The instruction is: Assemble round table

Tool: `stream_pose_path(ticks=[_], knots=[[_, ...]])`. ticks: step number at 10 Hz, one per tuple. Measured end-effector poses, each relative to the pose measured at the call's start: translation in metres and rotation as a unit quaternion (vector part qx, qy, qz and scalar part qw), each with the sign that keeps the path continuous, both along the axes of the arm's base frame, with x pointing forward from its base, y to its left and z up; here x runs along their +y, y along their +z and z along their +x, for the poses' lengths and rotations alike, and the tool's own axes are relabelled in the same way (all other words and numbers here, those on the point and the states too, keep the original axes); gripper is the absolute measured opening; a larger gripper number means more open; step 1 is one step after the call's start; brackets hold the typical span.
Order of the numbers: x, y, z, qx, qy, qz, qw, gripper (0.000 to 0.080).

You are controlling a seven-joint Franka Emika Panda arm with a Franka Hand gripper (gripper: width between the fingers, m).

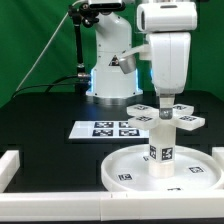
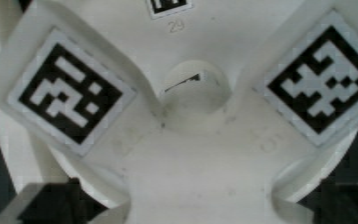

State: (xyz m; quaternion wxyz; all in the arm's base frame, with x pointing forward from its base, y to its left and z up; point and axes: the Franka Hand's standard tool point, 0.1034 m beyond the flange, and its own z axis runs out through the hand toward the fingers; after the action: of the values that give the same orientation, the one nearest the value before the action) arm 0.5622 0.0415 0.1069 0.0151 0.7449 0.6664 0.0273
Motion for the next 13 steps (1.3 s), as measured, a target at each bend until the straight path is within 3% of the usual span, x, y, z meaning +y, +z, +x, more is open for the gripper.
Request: stream_pose_path(ticks=[5,7,10,13], knots=[[-0.0005,-0.0053,-0.0005,0.004,0.004,-0.002,1.000,0.0649],[-0.0061,-0.0056,-0.0007,0.006,-0.001,-0.003,1.000,0.0439],[-0.0064,-0.0057,-0.0007,0.006,-0.020,-0.002,1.000,0.0439],[-0.0062,-0.0058,-0.0012,0.009,-0.153,0.007,0.988,0.0439]])
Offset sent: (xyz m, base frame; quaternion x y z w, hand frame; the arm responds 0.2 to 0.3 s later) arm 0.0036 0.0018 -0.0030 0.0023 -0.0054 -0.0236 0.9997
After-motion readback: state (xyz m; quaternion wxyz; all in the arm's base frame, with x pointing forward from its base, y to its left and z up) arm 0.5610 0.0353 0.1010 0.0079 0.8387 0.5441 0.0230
